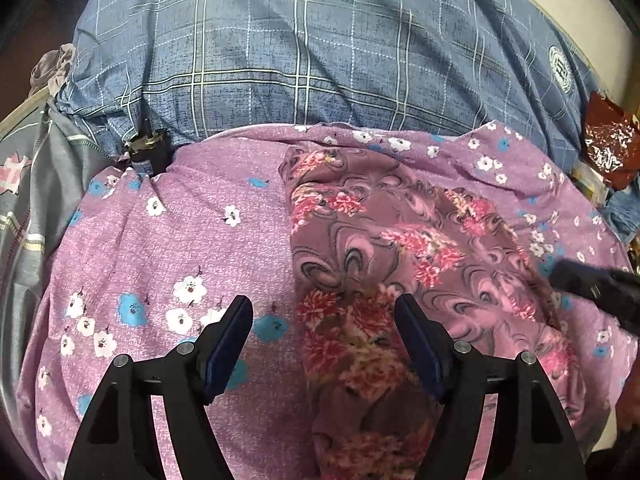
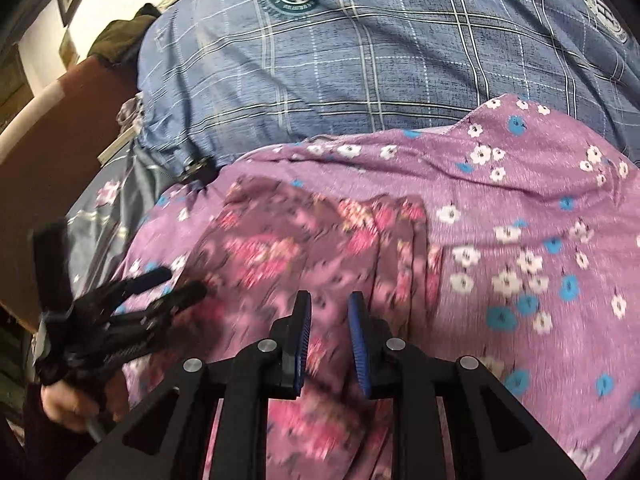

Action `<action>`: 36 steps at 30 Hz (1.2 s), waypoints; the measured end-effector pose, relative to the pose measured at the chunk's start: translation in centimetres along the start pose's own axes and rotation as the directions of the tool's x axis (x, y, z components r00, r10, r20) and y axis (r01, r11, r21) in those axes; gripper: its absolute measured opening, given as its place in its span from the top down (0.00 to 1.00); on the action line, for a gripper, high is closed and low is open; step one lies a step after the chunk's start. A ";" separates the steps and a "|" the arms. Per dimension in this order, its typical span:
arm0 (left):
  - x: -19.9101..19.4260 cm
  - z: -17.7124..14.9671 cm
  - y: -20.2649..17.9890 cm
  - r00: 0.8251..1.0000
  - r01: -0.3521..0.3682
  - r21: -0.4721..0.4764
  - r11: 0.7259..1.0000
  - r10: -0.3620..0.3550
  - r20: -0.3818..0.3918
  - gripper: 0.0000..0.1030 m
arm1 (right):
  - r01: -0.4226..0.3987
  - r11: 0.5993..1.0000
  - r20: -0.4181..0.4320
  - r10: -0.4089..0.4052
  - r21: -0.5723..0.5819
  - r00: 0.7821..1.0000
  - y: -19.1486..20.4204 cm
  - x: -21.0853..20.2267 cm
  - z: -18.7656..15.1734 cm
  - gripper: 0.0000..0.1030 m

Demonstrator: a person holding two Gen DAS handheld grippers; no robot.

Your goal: Fold small clothes

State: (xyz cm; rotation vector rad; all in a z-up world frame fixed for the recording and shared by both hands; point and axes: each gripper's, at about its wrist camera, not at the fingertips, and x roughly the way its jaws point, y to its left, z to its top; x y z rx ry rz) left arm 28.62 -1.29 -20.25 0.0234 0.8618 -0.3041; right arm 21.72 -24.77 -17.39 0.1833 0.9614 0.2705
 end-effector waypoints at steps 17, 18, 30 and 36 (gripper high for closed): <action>0.3 -1.4 0.3 0.997 0.013 0.055 0.998 -0.009 -0.073 0.27 | 0.058 0.998 -0.103 -0.061 -0.032 0.993 0.0 -0.6 -8.0 0.76; 0.1 -1.7 0.3 0.997 0.015 0.058 0.998 -0.011 -0.077 0.27 | 0.068 0.997 -0.096 -0.072 -0.041 0.993 0.2 -0.9 -8.3 0.76; -4.6 -7.6 -1.3 0.995 -0.015 0.081 0.997 0.023 -0.101 0.27 | 0.017 0.986 0.063 -0.007 -0.165 0.998 4.5 -3.5 -9.1 0.74; -4.8 -9.1 -1.6 0.994 -0.020 0.084 0.996 0.029 -0.102 0.25 | 0.102 0.974 -0.070 -0.118 -0.201 0.991 4.8 -0.1 -10.3 0.74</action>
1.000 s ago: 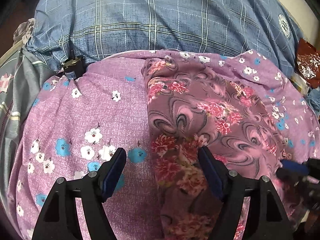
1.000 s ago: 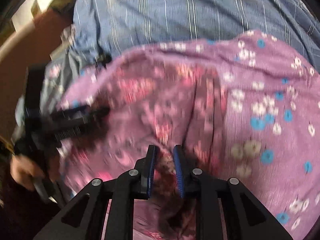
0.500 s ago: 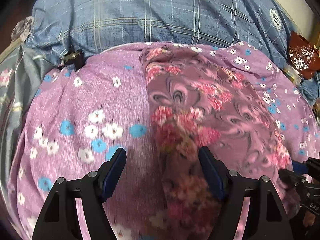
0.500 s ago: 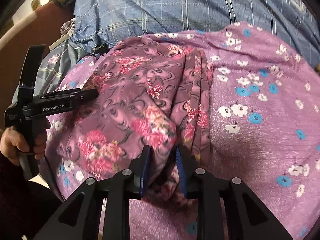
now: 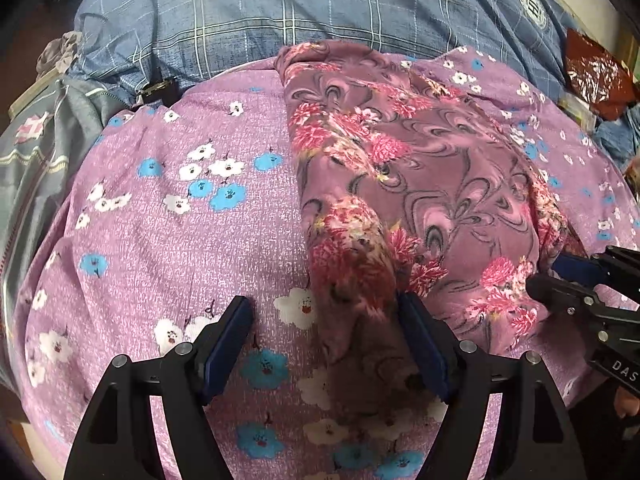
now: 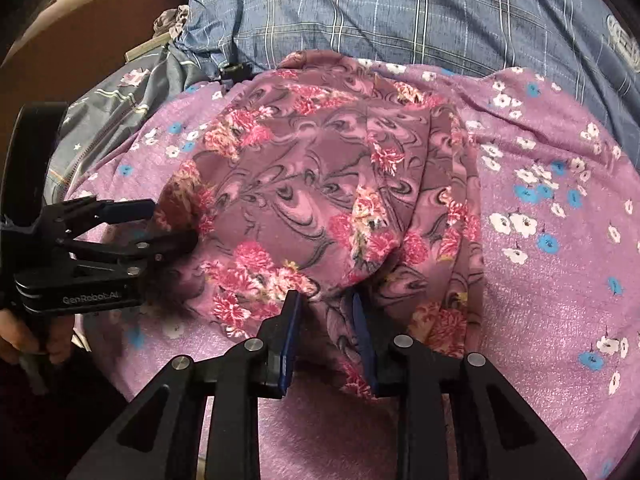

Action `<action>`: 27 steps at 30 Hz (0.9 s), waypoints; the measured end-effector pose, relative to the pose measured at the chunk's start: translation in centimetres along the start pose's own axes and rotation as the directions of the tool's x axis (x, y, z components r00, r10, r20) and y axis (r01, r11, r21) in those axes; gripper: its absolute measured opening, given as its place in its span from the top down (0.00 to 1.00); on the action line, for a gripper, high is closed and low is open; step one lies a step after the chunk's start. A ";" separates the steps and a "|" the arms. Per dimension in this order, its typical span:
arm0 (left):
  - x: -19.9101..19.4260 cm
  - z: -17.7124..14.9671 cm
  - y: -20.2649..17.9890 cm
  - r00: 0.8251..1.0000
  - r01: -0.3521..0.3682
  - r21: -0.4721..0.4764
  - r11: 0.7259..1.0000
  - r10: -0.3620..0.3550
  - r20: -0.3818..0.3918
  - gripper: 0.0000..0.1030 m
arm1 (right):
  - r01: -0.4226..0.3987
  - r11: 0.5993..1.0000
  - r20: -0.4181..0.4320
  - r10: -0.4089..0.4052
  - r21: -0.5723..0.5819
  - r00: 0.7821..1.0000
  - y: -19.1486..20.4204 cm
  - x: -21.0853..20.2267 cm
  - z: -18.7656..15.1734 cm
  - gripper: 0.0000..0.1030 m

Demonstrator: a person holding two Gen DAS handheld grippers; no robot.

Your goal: Fold small clothes

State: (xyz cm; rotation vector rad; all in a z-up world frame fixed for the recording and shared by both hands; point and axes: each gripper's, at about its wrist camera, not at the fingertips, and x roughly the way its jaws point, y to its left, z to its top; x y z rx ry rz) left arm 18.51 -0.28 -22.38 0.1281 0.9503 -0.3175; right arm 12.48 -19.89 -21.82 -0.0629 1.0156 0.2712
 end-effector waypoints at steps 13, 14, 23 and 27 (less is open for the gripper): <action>-2.7 -1.9 0.3 0.994 0.013 -0.038 0.999 -0.008 0.113 0.28 | 0.095 0.994 0.037 -0.097 0.046 0.995 0.4 -2.6 -2.2 0.73; -3.3 -2.2 0.2 0.991 0.009 -0.038 0.999 -0.004 0.134 0.28 | 0.098 0.994 0.044 -0.100 0.054 0.994 0.4 -2.9 -2.3 0.73; -10.3 -6.7 -1.5 0.954 0.025 -0.037 0.999 -0.013 0.299 0.28 | 0.144 0.988 0.141 -0.150 0.057 0.979 1.5 -7.8 -3.1 0.72; -13.1 -8.5 -2.5 0.941 0.015 -0.014 1.000 -0.009 0.339 0.28 | 0.154 0.987 0.168 -0.160 0.047 0.973 2.4 -9.4 -3.6 0.71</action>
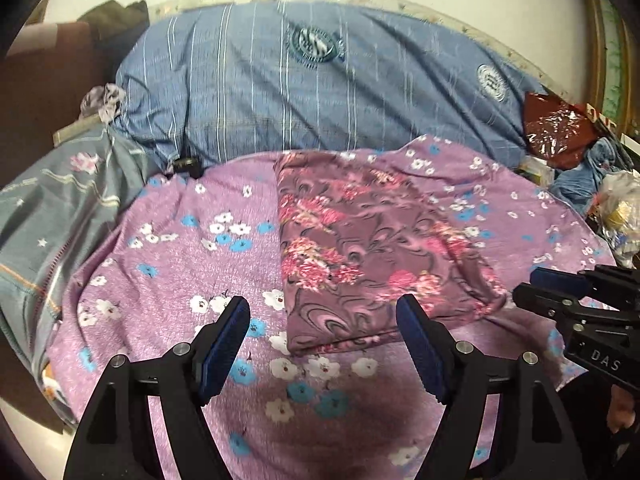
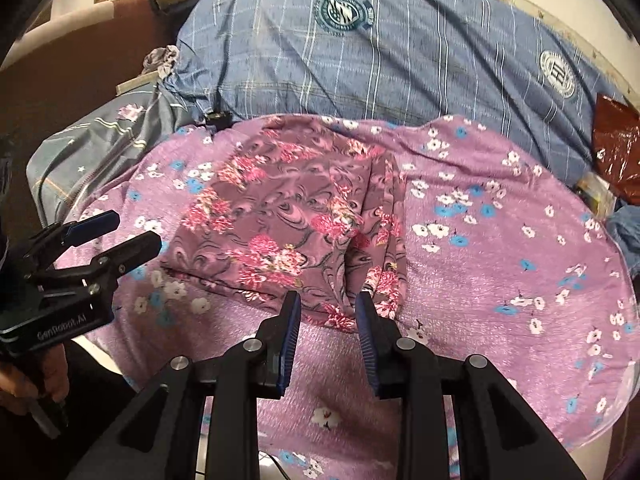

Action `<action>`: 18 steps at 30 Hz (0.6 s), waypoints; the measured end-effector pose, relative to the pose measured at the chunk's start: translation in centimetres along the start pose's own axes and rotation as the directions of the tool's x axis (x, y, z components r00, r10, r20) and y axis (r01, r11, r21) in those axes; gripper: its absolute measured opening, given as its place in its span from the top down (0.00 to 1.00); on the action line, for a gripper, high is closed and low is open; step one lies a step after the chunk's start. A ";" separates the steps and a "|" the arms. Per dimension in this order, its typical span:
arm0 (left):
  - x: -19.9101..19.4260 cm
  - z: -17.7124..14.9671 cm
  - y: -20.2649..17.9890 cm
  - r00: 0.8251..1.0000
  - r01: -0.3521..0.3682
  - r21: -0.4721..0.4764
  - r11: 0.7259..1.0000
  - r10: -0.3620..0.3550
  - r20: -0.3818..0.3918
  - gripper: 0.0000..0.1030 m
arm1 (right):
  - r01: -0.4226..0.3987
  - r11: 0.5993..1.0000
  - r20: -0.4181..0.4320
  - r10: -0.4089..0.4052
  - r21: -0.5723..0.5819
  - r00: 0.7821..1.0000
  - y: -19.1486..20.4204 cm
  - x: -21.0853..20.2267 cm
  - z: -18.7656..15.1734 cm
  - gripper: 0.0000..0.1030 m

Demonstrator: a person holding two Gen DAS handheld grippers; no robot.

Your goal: Fold small clothes

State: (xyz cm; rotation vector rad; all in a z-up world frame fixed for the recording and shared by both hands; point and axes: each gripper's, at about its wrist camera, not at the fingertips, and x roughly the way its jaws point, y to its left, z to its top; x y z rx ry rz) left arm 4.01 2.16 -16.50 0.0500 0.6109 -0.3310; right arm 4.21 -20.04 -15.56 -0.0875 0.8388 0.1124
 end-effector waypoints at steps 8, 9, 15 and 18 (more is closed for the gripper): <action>-4.8 -0.1 -0.6 0.999 0.006 0.008 1.000 -0.006 0.037 0.26 | 0.025 0.999 0.045 -0.026 0.022 0.999 0.5 -3.0 0.2 0.67; -5.3 -0.1 -0.5 0.999 0.004 0.005 1.000 -0.004 0.042 0.26 | 0.030 0.999 0.049 -0.031 0.026 0.998 0.6 -3.3 0.3 0.66; -8.3 0.6 -0.5 0.996 -0.049 -0.008 0.999 0.050 0.073 0.25 | 0.063 0.996 0.072 -0.067 0.065 0.995 0.6 -5.2 0.6 0.62; -9.8 1.0 -1.2 0.989 -0.113 0.008 0.994 0.112 0.097 0.24 | 0.072 0.992 0.085 -0.081 0.099 0.993 0.4 -6.2 0.7 0.60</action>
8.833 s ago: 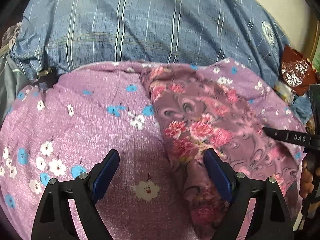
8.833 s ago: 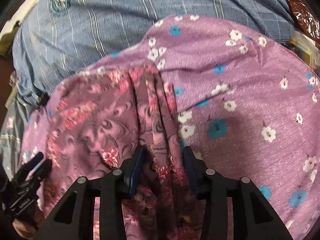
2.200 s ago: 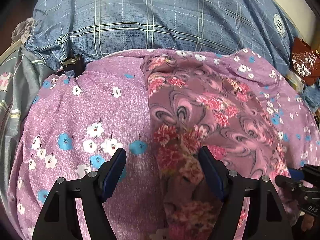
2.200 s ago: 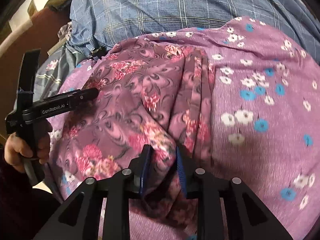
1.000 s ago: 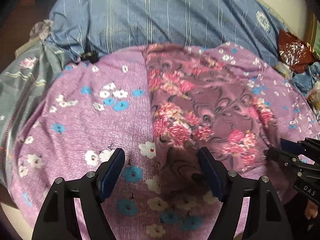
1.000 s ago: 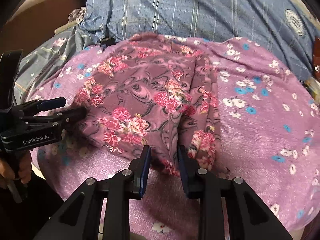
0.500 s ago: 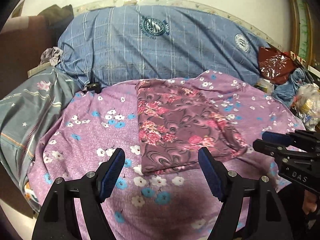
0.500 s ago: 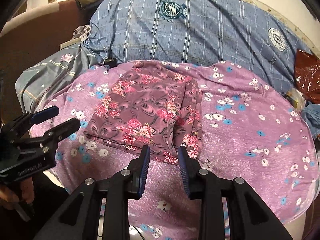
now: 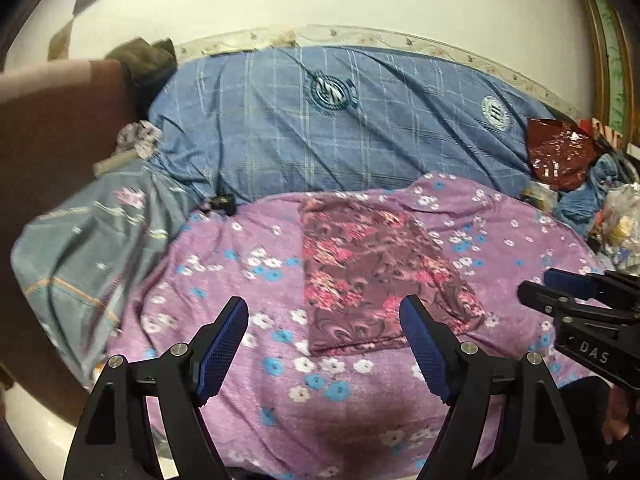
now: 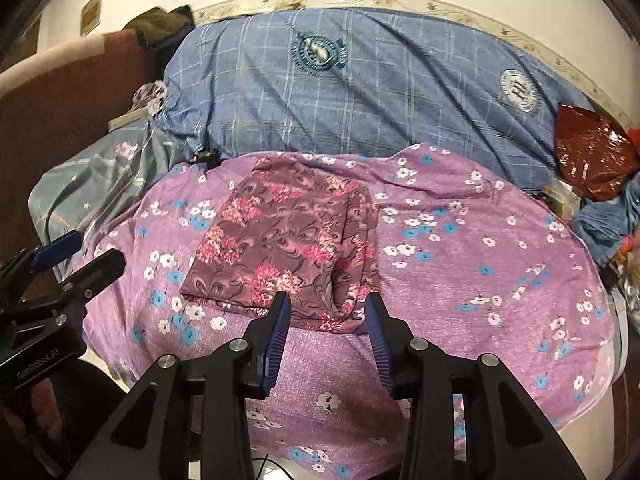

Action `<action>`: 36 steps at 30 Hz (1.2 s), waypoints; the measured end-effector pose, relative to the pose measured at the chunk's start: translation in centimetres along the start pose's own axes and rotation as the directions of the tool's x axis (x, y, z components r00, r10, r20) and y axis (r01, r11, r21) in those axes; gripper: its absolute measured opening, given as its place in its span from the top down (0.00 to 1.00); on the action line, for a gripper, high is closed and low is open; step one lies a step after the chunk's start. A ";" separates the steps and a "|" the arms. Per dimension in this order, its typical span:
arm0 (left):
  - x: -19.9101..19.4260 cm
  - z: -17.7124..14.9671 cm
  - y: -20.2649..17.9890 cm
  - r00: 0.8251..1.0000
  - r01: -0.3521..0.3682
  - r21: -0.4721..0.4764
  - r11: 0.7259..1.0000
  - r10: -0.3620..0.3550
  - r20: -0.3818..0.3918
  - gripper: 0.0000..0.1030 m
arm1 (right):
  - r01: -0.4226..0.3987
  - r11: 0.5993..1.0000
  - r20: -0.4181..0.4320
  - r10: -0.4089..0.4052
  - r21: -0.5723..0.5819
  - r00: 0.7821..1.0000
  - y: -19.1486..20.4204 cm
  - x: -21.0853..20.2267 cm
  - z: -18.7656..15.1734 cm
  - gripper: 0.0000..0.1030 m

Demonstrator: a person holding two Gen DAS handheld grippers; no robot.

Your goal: Fold small clothes

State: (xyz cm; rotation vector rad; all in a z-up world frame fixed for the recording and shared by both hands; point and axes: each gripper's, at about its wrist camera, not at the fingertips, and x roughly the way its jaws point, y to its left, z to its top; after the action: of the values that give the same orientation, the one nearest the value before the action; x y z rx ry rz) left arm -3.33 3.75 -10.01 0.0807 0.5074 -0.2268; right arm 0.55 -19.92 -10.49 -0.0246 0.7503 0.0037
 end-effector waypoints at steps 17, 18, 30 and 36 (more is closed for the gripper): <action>-6.2 1.5 -1.9 0.983 -0.132 -0.015 0.991 0.133 0.126 0.12 | 0.020 0.998 0.128 -0.027 0.052 0.991 0.2 -5.6 2.0 0.51; -6.5 1.4 -2.1 0.983 -0.119 -0.008 0.993 0.119 0.138 0.12 | 0.019 0.998 0.135 -0.026 0.054 0.990 0.2 -5.9 2.1 0.51; -8.7 1.7 -1.8 0.987 -0.074 -0.029 0.997 0.077 0.139 0.11 | 0.026 0.998 0.186 -0.036 0.059 0.982 0.1 -7.6 2.4 0.45; -8.4 2.0 -1.7 0.988 -0.065 -0.036 0.997 0.070 0.136 0.11 | 0.028 0.997 0.180 -0.040 0.067 0.983 -0.3 -7.4 2.3 0.45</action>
State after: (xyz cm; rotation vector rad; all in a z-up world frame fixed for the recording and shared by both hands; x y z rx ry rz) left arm -9.89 3.48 -4.16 0.0512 0.3708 -0.1568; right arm -3.33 -20.13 -3.77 0.0237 0.5675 -0.0498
